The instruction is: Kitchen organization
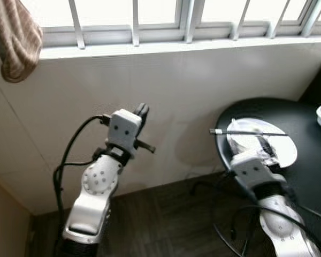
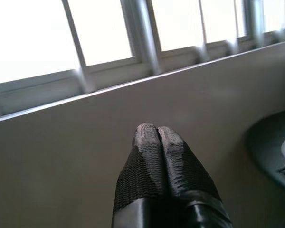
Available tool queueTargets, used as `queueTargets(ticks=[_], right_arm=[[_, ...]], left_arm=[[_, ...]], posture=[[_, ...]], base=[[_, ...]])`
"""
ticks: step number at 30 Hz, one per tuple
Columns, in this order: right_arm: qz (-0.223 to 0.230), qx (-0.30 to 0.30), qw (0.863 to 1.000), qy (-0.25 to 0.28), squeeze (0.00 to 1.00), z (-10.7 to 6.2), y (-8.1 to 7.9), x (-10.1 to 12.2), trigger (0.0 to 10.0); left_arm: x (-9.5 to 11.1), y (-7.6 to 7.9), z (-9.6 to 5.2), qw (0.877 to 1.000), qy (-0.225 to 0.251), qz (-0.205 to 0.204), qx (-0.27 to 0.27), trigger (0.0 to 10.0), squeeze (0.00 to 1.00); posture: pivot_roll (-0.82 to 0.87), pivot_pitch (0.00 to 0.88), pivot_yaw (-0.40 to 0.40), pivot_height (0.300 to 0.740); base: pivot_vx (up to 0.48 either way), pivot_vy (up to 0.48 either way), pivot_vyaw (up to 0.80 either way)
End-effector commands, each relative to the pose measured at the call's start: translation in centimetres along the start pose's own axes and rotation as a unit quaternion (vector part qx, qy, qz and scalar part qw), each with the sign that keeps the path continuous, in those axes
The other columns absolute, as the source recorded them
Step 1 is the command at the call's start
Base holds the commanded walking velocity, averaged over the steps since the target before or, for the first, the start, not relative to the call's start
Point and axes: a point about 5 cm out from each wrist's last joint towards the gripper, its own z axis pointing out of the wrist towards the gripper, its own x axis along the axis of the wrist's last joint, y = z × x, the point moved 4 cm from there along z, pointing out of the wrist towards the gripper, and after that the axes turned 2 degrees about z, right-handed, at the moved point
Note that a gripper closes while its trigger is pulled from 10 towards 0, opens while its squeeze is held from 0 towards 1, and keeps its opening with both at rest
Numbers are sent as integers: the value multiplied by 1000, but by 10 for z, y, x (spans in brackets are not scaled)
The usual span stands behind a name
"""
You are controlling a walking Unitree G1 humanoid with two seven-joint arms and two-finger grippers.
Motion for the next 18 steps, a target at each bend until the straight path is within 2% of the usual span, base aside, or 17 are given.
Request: queueTargets(ticks=[1,4,8,14,18], right_arm=[[-34,51,998,-30,0,3,-2,-21,10000],[-100,88,988,-80,0,4,2,-51,10000],[-125,93,978,-136,0,5,16,-83,10000],[-125,123,974,-142,0,11,14,-99,10000],[-128,130,975,-129,0,23,16,-101,10000]], left_arm=[[0,7,2,1000,0,0,-13,10000,0],[0,8,3,1000,0,1,-12,10000,0],[0,5,3,1000,-1,3,-7,10000,0],[0,6,2,1000,-2,4,-5,10000,0],[1,5,2,1000,-2,7,-3,10000,0]], posture=[[58,0,-30,740],[68,0,-39,740],[68,0,-39,740],[84,0,-49,740],[99,0,-48,740]], base=[[0,0,0],[0,0,0],[0,0,0],[0,0,0],[0,0,0]])
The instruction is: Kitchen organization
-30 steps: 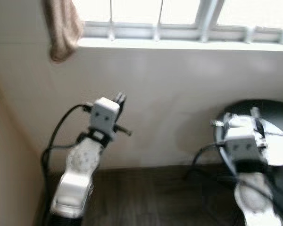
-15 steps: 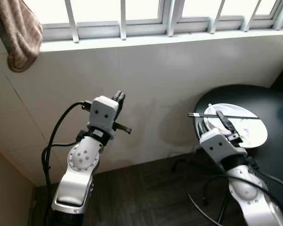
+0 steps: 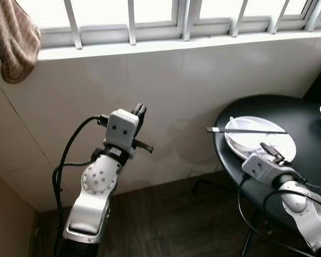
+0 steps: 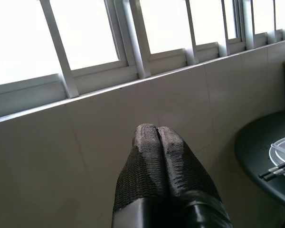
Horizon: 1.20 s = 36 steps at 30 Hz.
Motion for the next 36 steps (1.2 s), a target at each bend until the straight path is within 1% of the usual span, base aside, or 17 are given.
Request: queueTargets(ticks=[1,4,7,9,10,11,12,14,15,16,17,19,20,21,27,31,36], right_arm=[[-4,-1,1000,13,0,3,6,2,10000],[-9,-7,1000,26,0,9,12,5,10000],[18,-23,998,51,0,12,16,19,10000],[76,-45,993,74,0,12,17,33,10000],[76,-45,993,74,0,12,17,33,10000],[154,-70,982,87,0,11,18,44,10000],[191,-85,973,94,0,10,20,49,10000],[227,-103,963,103,0,8,22,56,10000],[267,-121,950,110,0,4,24,63,10000],[267,-121,950,110,0,4,24,63,10000],[298,-139,937,116,0,-1,26,70,10000],[304,-143,934,117,0,-3,26,72,10000],[319,-158,927,122,0,-9,27,77,10000],[324,-161,924,124,0,-12,27,79,10000],[346,-172,916,111,0,-23,20,82,10000],[356,-182,912,95,0,-29,18,81,10000],[350,-188,913,90,0,-32,16,82,10000]], left_arm=[[0,1,0,1000,-2,5,-2,10000,0],[0,1,0,1000,-2,6,-3,10000,0],[0,2,0,1000,-2,7,-2,10000,0],[0,0,-1,1000,-1,6,-1,10000,0],[0,0,-1,1000,-1,6,-1,10000,0],[1,1,-2,1000,1,4,-1,10000,0],[1,1,-2,1000,1,3,0,10000,0],[2,0,-2,1000,1,2,0,10000,0],[0,0,-3,1000,-2,-3,3,10000,0],[0,0,-3,1000,-2,-3,3,10000,0],[-2,0,-3,1000,-10,-9,4,10000,0],[-3,0,-2,1000,-11,-12,3,10000,0],[-3,1,-2,1000,-12,-7,0,10000,0],[-3,1,-2,1000,-11,-6,-1,10000,0],[-2,2,-2,1000,-9,1,-9,10000,0],[0,2,-2,1000,0,-2,-11,10000,0],[0,-1,-1,1000,-2,-10,-6,10000,0]], posture=[[99,0,-46,740],[101,0,-47,740],[103,0,-49,740],[104,0,-50,740],[104,0,-50,740],[106,0,-50,740],[107,0,-50,740],[104,0,-47,740],[103,0,-45,740],[103,0,-45,740],[103,0,-45,740],[103,0,-45,740],[103,0,-45,740],[95,0,-37,740],[83,0,-30,740],[75,0,-28,740],[74,0,-27,740]], base=[[0,0,0],[0,0,0],[0,0,0],[0,0,0],[0,0,0],[0,0,0],[0,0,0],[0,0,0],[0,0,0],[0,0,0],[0,0,0],[0,0,0],[0,364,0],[0,382,0],[0,192,0],[0,0,0],[0,0,0]])
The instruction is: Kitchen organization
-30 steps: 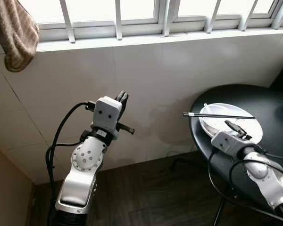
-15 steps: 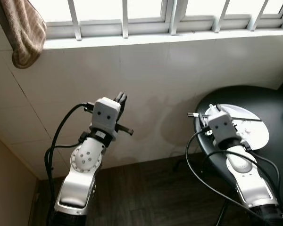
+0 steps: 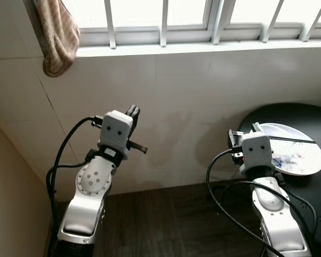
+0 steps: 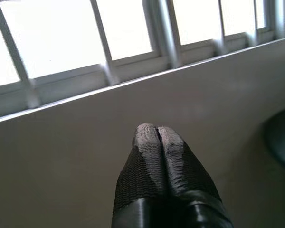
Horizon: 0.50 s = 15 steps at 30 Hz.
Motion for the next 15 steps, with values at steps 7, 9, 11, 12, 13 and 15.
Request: queueTargets(ticks=[7,9,11,12,13,15], right_arm=[[-5,-23,1000,2,0,-1,5,9,10000],[-11,-25,1000,4,0,0,6,10,10000],[-17,-25,1000,6,0,1,7,11,10000],[-22,-26,999,6,0,1,7,11,10000],[-22,-26,999,6,0,1,7,11,10000],[-26,-27,999,7,0,2,7,12,10000]], left_arm=[[6,2,2,1000,15,-6,-8,10000,0],[6,2,3,1000,16,-6,-9,10000,0],[6,2,3,1000,17,-6,-10,10000,0],[6,2,3,1000,17,-6,-11,10000,0],[6,2,3,1000,17,-6,-11,10000,0],[7,3,3,1000,17,-7,-11,10000,0]], posture=[[73,0,-28,740],[72,0,-28,740],[72,0,-28,740],[72,0,-28,740],[72,0,-28,740],[72,0,-28,740]], base=[[207,0,0],[302,0,0],[304,0,0],[304,0,0],[304,0,0],[307,0,0]])
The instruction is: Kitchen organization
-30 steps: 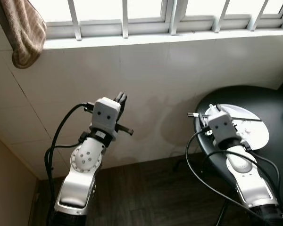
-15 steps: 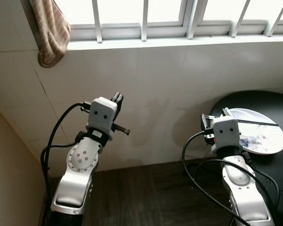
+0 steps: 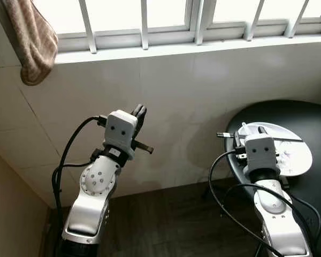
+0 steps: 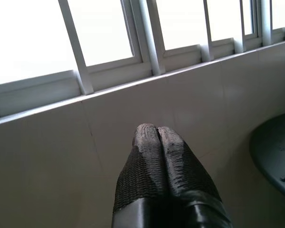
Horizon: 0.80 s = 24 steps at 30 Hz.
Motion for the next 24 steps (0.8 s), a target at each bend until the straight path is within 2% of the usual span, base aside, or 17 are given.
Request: queueTargets(ticks=[1,8,13,24], right_arm=[[-9,-5,1000,9,0,2,2,7,10000],[-17,-4,1000,17,0,2,1,10,10000],[-46,-6,998,41,0,5,4,19,10000],[-57,-5,997,48,0,3,2,21,10000]], left_arm=[[3,0,2,1000,5,3,-2,10000,0],[3,0,1,1000,5,1,1,10000,0],[3,0,2,1000,4,0,2,10000,0],[3,1,2,1000,4,-1,1,10000,0]], posture=[[72,0,-28,740],[71,0,-33,740],[65,0,-35,740],[64,0,-36,740]], base=[[307,0,0],[301,0,0],[272,0,0],[264,0,0]])
